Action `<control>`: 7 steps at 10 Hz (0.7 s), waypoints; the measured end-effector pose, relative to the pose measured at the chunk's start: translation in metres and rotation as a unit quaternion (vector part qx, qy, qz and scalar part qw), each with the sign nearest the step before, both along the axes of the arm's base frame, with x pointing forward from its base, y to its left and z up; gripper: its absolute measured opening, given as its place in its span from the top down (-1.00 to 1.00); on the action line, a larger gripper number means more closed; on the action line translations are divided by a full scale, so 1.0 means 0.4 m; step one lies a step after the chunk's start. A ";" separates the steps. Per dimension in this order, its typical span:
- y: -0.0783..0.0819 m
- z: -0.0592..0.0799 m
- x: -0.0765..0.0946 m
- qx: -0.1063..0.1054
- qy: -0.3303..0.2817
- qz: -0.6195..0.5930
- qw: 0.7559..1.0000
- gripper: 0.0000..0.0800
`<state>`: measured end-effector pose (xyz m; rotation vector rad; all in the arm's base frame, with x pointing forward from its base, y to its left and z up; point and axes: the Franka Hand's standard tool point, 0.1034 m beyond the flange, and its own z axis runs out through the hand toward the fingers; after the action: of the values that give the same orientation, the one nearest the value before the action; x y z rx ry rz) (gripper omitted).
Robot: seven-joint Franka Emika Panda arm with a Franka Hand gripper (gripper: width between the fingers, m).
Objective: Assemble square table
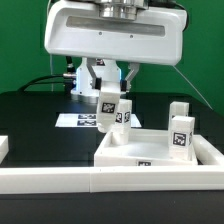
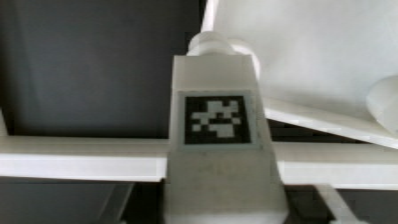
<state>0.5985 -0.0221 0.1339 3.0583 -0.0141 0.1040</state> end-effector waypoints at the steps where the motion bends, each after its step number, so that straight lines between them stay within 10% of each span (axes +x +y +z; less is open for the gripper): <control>1: 0.001 0.000 0.000 0.000 0.000 0.000 1.000 0.27; 7: 0.033 0.004 0.028 0.043 -0.014 -0.047 0.998 0.27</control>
Offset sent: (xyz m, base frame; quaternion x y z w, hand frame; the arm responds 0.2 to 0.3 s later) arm 0.0208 0.0309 -0.0049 0.0999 0.0137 0.0319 0.9944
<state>0.6095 -0.0088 0.1356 3.1362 -0.1670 0.1452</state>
